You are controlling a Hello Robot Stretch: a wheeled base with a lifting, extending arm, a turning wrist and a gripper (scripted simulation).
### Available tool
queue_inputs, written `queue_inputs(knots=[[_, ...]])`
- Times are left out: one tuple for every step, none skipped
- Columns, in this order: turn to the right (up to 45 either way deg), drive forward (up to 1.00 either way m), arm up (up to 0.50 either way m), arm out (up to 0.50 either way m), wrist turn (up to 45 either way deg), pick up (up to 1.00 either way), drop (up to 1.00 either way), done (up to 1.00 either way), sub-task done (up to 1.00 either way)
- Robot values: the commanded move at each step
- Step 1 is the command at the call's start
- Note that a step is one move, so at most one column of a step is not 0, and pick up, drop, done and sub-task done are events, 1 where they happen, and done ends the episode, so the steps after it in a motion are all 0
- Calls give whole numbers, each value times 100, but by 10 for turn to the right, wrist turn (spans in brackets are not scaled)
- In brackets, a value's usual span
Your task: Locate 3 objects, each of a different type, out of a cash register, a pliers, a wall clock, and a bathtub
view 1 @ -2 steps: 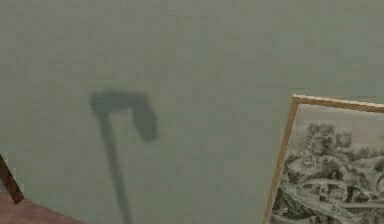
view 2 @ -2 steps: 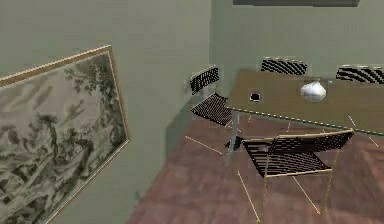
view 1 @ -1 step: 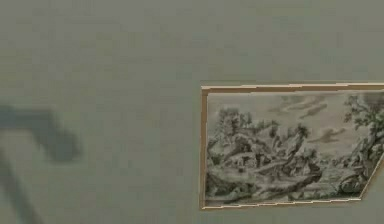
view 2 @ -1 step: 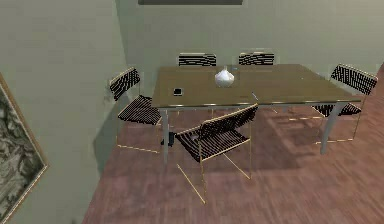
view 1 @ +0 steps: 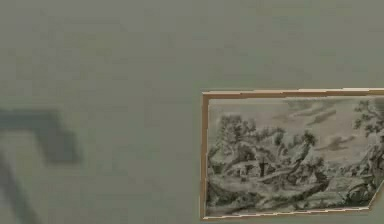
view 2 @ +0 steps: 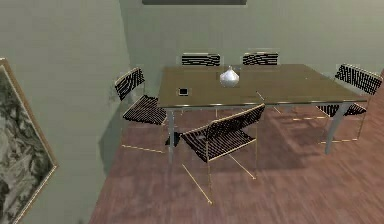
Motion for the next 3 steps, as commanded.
queue_inputs(knots=[[-450,0,0,0,0,0,0,0,0],[-330,0,0,0,0,0,0,0,0],[0,60,0,0,0,0,0,0,0]])
